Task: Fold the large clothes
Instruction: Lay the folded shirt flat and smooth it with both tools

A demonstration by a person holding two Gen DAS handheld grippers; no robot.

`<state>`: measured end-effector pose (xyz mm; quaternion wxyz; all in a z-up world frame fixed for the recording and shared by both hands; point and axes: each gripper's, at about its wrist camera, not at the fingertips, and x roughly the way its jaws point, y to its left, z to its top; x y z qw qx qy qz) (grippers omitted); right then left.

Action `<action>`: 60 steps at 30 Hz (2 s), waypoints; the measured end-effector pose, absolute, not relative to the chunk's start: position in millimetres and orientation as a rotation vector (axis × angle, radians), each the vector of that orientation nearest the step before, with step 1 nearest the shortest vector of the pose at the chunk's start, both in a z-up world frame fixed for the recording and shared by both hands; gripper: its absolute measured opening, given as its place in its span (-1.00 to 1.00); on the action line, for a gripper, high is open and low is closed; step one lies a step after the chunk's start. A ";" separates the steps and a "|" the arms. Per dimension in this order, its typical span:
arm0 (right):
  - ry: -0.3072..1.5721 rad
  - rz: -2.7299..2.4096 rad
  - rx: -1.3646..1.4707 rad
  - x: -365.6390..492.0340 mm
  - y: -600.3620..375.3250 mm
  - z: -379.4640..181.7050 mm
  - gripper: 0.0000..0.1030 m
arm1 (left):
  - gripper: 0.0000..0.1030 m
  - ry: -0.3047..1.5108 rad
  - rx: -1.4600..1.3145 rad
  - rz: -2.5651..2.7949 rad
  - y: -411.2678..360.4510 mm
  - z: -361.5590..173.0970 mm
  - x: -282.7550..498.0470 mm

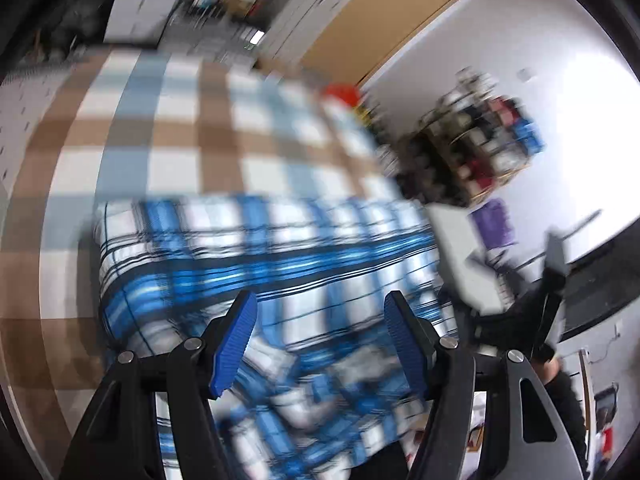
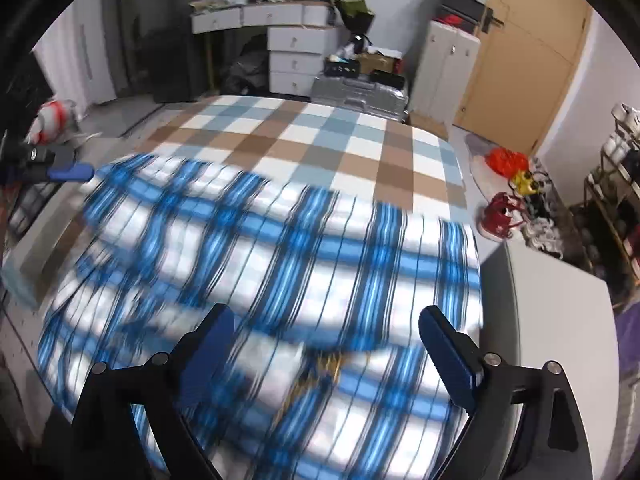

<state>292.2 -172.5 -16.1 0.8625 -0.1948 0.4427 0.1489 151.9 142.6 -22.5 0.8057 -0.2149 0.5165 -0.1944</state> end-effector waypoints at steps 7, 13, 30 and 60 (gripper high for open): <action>1.090 0.193 -0.592 382.5 -170.7 -78.3 0.83 | 0.17 1.223 -0.458 -0.244 177.3 -107.7 153.8; 1.277 0.264 -0.352 397.6 -218.7 -123.2 0.88 | 0.18 1.202 -0.569 -0.309 195.4 -104.8 138.4; 1.230 0.165 -0.299 446.2 -173.4 -96.5 0.93 | 0.33 1.265 -0.661 -0.471 149.2 -114.7 218.5; 1.244 0.172 -0.445 441.7 -221.7 -97.8 1.00 | 0.32 1.281 -0.441 -0.266 113.5 -117.6 200.5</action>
